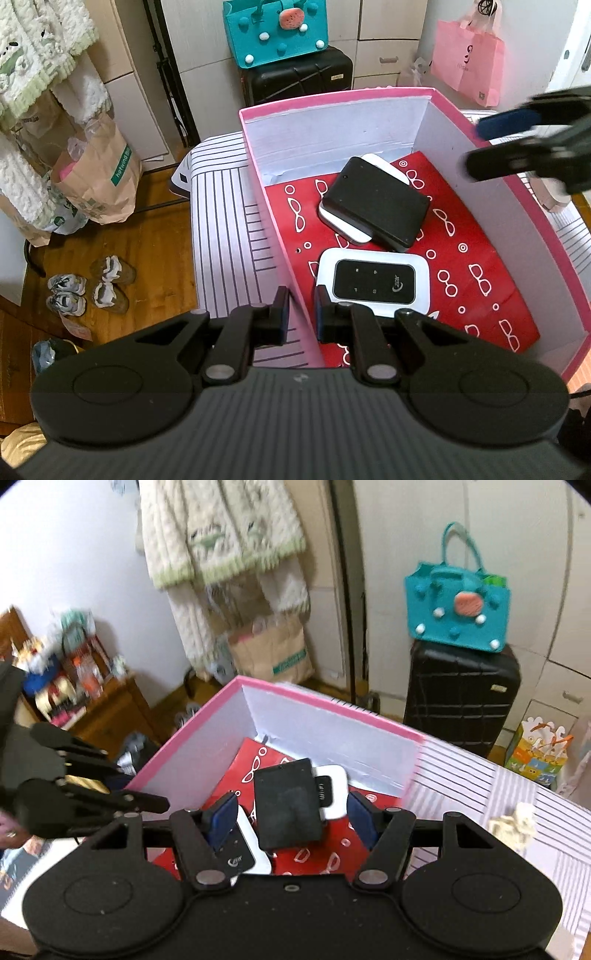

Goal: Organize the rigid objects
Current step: 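Carry the black power bank into the box and release it on the white router, then move the right tool back to the table toward the white charger cube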

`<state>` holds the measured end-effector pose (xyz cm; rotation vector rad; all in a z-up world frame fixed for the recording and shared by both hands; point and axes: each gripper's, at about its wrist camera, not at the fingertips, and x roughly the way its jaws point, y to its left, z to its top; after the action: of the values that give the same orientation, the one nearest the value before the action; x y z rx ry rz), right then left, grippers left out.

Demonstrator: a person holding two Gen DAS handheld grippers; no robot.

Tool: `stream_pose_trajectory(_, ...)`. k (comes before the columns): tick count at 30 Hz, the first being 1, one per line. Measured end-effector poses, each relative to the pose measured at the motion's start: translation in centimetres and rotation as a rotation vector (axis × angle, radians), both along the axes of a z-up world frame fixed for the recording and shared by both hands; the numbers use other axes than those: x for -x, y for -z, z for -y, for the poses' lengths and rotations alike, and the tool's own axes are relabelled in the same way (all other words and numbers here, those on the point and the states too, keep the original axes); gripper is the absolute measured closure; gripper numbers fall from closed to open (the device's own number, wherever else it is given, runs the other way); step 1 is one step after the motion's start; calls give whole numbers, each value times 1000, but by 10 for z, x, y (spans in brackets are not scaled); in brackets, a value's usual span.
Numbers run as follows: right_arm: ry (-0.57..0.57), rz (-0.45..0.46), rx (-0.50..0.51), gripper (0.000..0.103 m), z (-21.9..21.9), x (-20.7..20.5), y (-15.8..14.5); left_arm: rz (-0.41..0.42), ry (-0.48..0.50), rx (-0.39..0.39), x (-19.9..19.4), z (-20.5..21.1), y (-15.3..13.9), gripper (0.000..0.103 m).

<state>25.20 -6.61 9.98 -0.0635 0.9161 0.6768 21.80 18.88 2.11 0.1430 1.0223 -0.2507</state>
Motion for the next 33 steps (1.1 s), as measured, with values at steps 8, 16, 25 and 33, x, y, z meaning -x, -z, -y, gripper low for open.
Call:
stream_pose_trajectory(8, 122, 146, -96, 20, 69, 35, 1, 0, 4, -46, 1, 8, 0, 91)
stream_pose_trajectory(16, 242, 230, -20, 20, 119, 64, 25, 0, 12, -100, 5, 16, -2, 92)
stream_pose_trajectory(25, 265, 224, 29, 20, 146, 91, 58, 2, 3, -115, 9, 19, -4, 92)
stream_pose_trajectory(33, 248, 153, 35, 20, 152, 93, 80, 1, -11, -102, 10, 18, -4, 92)
